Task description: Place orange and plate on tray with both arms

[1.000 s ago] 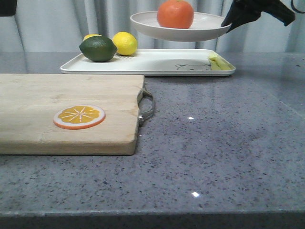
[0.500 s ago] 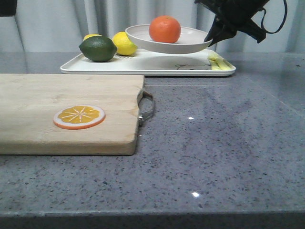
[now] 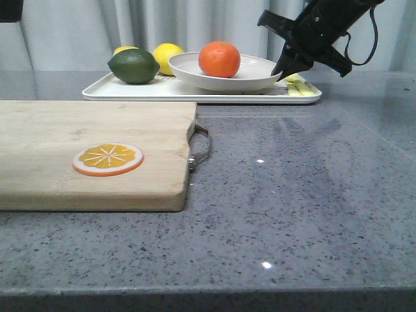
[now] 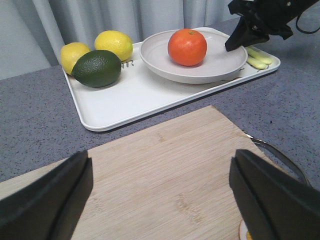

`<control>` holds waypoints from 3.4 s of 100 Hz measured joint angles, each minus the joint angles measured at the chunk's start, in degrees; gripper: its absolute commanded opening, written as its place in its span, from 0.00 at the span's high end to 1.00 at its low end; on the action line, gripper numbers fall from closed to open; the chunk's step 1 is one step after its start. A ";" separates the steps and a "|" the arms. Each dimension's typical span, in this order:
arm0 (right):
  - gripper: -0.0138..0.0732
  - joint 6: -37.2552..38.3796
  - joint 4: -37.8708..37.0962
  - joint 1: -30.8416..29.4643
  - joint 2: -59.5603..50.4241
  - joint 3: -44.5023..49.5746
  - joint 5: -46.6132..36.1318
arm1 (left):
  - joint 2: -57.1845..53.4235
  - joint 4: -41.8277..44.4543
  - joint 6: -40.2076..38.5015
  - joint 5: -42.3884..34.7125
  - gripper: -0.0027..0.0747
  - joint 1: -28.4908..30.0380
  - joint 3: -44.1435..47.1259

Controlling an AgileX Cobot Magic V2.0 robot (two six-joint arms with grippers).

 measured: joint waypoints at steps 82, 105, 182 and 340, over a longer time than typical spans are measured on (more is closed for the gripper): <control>0.73 0.00 1.46 0.00 1.23 -0.15 -0.70 | 0.00 0.00 0.00 0.00 0.26 0.00 0.00; 0.50 0.00 2.20 0.00 1.23 -0.25 -0.59 | 0.00 0.00 0.00 0.00 0.26 0.00 0.00; 0.44 -18.64 -0.03 0.00 -16.18 -3.93 12.62 | 0.00 0.00 0.00 0.00 0.26 0.00 0.00; 0.48 -24.12 -5.08 0.00 -101.99 86.67 -19.30 | 0.00 0.00 0.00 0.00 0.34 0.00 0.00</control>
